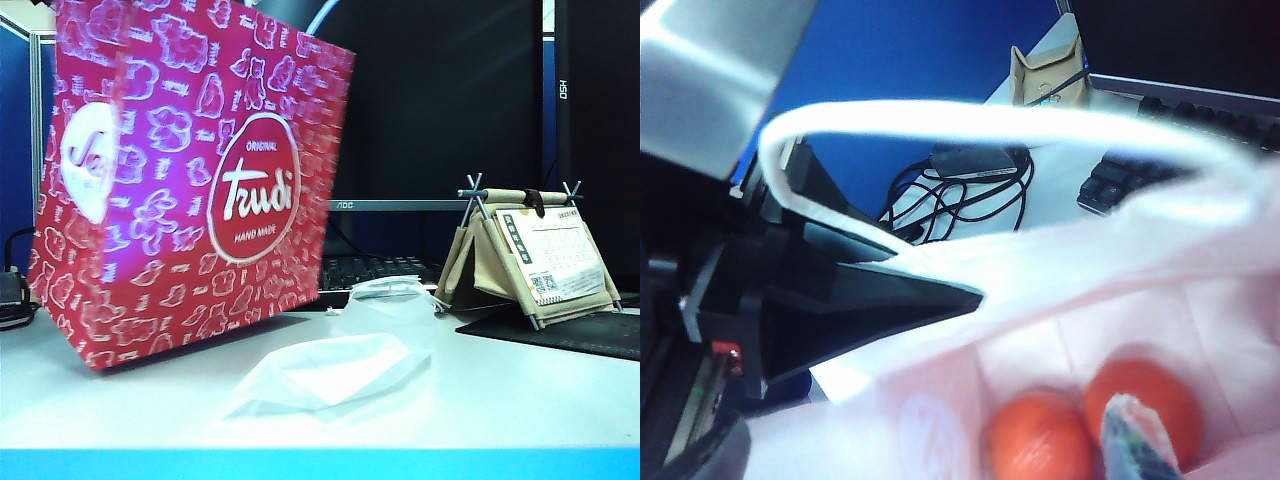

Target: Open the paper bag and put two oranges into the paper bag.

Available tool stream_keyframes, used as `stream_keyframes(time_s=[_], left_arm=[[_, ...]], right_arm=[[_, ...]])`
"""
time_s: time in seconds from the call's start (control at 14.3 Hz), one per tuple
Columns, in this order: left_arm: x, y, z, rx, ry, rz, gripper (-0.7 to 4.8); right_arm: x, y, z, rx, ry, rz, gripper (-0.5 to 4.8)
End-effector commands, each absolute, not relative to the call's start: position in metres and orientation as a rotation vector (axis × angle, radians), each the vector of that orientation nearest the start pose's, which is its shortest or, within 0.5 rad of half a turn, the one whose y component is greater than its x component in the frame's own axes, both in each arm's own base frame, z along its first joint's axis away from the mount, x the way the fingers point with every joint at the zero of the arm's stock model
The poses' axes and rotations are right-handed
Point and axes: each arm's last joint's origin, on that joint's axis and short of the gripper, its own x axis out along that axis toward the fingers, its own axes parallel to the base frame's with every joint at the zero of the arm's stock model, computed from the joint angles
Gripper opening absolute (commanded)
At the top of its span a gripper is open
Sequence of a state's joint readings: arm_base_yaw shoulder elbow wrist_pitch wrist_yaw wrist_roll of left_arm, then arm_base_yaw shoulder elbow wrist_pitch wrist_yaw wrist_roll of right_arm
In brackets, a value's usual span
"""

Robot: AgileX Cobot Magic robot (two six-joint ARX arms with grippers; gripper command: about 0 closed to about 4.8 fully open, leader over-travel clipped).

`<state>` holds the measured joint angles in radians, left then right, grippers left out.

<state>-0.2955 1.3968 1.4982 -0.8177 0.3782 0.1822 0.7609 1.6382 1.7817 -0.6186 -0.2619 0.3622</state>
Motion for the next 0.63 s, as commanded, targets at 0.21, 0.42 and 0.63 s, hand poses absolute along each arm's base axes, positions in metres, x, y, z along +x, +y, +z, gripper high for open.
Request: stream_keyframes(time_s=[0.21, 0.42, 0.63], left_arm=[[0.269, -0.093, 0.393, 0.133, 0.601, -0.713, -0.05], [0.273, -0.094, 0.397, 0.144, 0.541, -0.714, -0.05], [0.275, -0.095, 0.401, 0.151, 0.485, -0.713, -0.05]], right_arm=[[0.234, 0.244, 0.459, 0.152, 0.345, 1.046, -0.08], [0.201, 0.224, 0.486, -0.095, 0.132, 0.828, -0.06], [0.181, 0.202, 0.491, -0.216, 0.153, 0.673, -0.06]])
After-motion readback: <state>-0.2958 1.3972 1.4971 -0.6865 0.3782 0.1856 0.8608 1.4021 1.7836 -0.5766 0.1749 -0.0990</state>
